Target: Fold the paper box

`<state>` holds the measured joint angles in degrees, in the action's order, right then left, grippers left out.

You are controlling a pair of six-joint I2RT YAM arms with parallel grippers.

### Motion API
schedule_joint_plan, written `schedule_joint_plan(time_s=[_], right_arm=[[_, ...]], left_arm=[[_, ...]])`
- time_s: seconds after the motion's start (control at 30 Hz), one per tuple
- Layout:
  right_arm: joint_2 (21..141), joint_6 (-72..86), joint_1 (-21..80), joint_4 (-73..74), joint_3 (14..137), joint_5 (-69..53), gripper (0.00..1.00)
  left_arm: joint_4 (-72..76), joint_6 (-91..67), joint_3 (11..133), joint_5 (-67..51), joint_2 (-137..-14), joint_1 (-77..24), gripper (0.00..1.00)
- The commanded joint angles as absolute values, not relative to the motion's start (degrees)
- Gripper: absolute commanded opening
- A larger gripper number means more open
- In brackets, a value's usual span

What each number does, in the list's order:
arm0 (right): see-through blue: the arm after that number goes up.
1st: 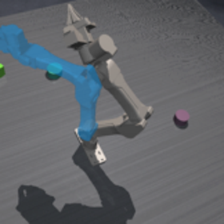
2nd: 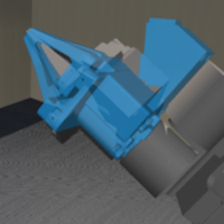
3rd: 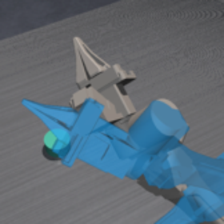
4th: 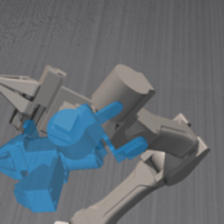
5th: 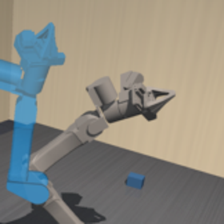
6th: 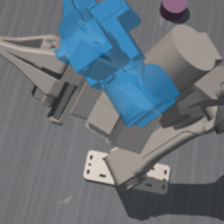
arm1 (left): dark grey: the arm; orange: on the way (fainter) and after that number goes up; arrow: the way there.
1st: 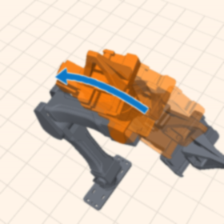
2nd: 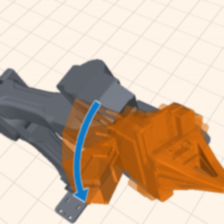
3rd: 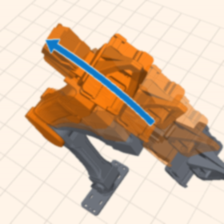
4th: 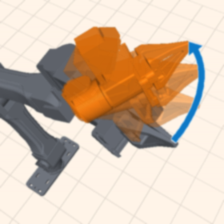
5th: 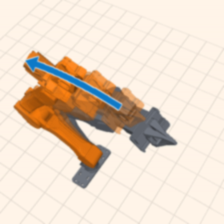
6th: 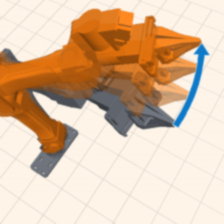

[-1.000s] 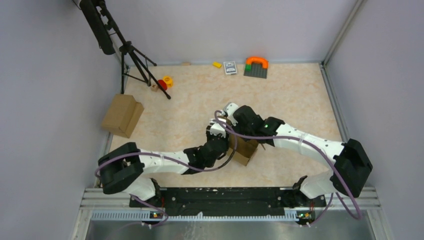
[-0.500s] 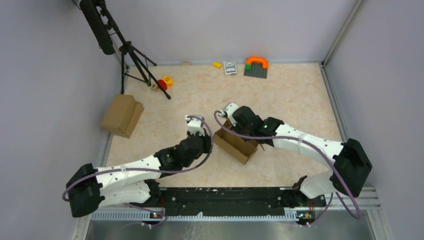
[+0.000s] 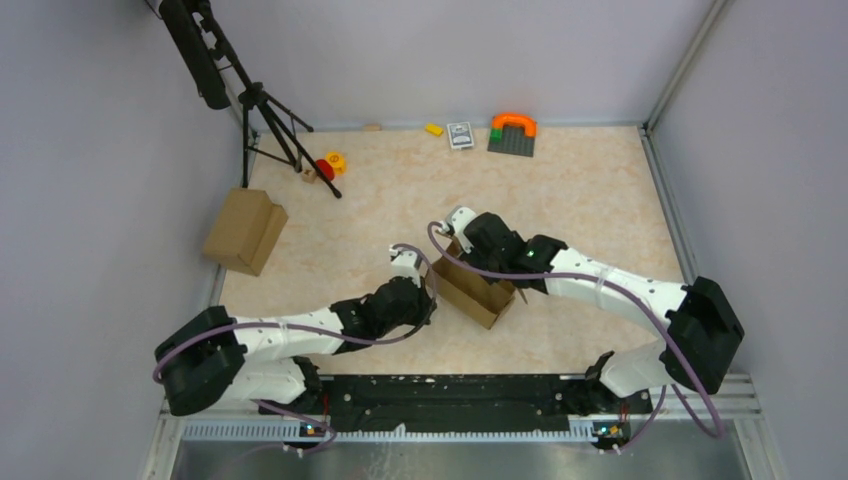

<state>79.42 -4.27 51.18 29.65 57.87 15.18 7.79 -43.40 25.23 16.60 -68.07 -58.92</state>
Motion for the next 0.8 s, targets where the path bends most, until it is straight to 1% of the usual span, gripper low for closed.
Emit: schedule_joint_plan(time_s=[0.0,0.23,0.57,0.7,0.77], right_arm=[[79.52,-2.96,52.13,28.66,60.36,13.95,0.01],[79.25,0.9,52.13,30.33,61.43,7.78,0.02],[78.19,4.67,52.22,28.29,59.62,3.01,0.04],[78.09,7.56,52.17,28.49,59.65,0.37,0.09],[78.26,9.06,52.06,29.2,59.86,1.59,0.11]], left_arm=[[14.41,-42.41,29.46,11.79,-73.05,-58.82,0.0],[21.12,-37.95,30.61,11.07,-76.0,-57.92,0.0],[21.75,-34.21,34.11,6.71,-77.48,-56.63,0.0],[19.21,-34.36,35.61,6.22,-77.57,-56.51,0.0],[16.61,-34.37,36.35,6.28,-77.45,-56.43,0.0]])
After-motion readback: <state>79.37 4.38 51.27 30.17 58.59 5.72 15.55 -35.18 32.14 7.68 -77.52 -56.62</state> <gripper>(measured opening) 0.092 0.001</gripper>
